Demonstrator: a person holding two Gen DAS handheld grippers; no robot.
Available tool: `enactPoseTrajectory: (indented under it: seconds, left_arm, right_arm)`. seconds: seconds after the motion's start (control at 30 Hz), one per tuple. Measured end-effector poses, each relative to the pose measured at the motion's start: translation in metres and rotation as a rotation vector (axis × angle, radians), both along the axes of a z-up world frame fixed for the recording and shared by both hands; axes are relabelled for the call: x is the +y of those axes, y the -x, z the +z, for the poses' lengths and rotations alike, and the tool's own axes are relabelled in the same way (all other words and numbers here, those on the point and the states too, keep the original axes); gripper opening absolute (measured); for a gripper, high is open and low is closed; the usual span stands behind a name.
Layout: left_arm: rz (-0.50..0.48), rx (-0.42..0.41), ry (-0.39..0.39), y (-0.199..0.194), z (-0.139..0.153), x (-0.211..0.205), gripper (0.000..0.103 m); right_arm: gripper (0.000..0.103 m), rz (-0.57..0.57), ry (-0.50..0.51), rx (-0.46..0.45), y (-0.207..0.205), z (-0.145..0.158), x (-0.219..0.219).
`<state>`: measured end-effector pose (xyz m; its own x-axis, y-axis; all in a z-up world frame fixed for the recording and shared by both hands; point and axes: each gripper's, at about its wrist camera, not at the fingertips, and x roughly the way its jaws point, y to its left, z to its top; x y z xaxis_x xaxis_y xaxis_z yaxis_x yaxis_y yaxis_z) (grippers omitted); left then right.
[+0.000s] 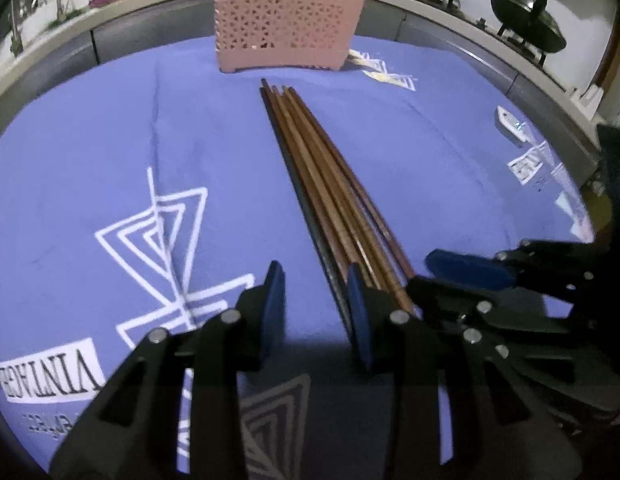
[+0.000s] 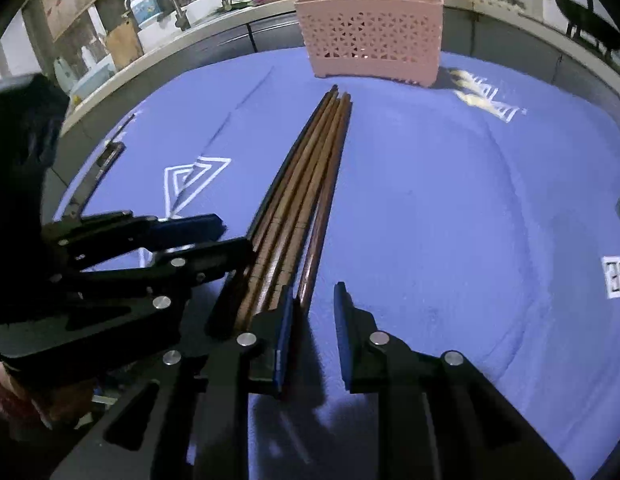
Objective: Organize utensils
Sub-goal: 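Grasp a third chopstick from the pile with each gripper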
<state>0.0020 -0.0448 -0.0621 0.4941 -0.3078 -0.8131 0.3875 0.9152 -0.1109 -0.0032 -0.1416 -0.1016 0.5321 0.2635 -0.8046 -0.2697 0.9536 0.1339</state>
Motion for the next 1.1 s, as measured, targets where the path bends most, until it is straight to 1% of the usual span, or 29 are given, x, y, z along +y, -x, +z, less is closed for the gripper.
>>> enactPoseTrajectory:
  seconds: [0.07, 0.13, 0.33, 0.4, 0.43, 0.5, 0.53, 0.6, 0.73, 0.77, 0.8, 0.83, 0.93, 1.0, 1.03, 1.07, 1.1]
  left_arm:
    - [0.009, -0.01, -0.02, 0.001, 0.001, -0.001, 0.032]
    - [0.019, -0.005, -0.017, 0.0, 0.001, 0.002, 0.032]
    - [0.038, -0.019, -0.04, -0.006, 0.001, -0.003, 0.032]
    - [0.051, -0.03, -0.058, -0.01, 0.002, -0.006, 0.032]
    - [0.061, -0.044, -0.073, -0.011, 0.002, -0.006, 0.032]
    - [0.065, -0.045, -0.082, -0.016, 0.0, -0.006, 0.033]
    - [0.076, -0.059, -0.105, -0.018, -0.001, -0.007, 0.033]
    - [0.085, -0.078, -0.138, -0.021, -0.001, -0.01, 0.033]
    - [0.088, -0.081, -0.138, -0.031, 0.001, -0.012, 0.033]
    - [0.089, -0.08, -0.133, -0.032, 0.001, -0.01, 0.028]
    - [0.093, -0.081, -0.131, -0.032, 0.002, -0.006, 0.011]
    - [0.093, -0.075, -0.125, -0.032, 0.002, -0.002, 0.006]
    - [0.121, -0.048, -0.113, -0.032, 0.003, 0.018, 0.006]
    - [0.148, -0.057, -0.12, -0.028, 0.003, 0.034, 0.006]
    - [0.151, -0.057, -0.111, -0.026, 0.002, 0.04, 0.007]
    - [0.158, -0.051, -0.097, -0.026, 0.003, 0.045, 0.01]
    - [0.16, -0.044, -0.084, -0.027, 0.003, 0.047, 0.01]
  right_arm:
    - [0.022, -0.032, 0.031, -0.014, 0.0, -0.001, -0.005]
    - [0.022, -0.042, 0.017, -0.006, -0.001, -0.001, -0.007]
    - [0.021, -0.019, 0.025, -0.023, -0.002, -0.001, 0.001]
    - [0.015, -0.039, 0.025, -0.029, -0.004, -0.001, -0.004]
    - [0.015, -0.063, 0.025, -0.031, -0.005, -0.001, -0.009]
    - [0.013, -0.098, 0.014, -0.027, -0.007, -0.001, -0.019]
    - [0.012, -0.11, -0.002, -0.019, -0.008, -0.001, -0.023]
    - [0.012, -0.106, -0.014, -0.011, -0.008, -0.001, -0.024]
    - [0.012, -0.082, -0.007, -0.02, -0.006, -0.001, -0.019]
    - [0.007, -0.085, -0.011, -0.02, -0.006, -0.002, -0.021]
    - [0.007, -0.089, -0.027, -0.014, -0.007, -0.003, -0.026]
    - [0.007, -0.099, -0.036, -0.006, -0.007, -0.003, -0.03]
    - [0.007, -0.115, -0.033, 0.015, -0.003, -0.004, -0.044]
    - [0.007, -0.099, -0.024, 0.038, 0.004, -0.005, -0.05]
    - [0.007, -0.088, -0.021, 0.045, 0.008, -0.005, -0.052]
    - [0.007, -0.076, -0.021, 0.05, 0.01, -0.005, -0.053]
    - [0.007, -0.073, -0.025, 0.054, 0.009, -0.005, -0.053]
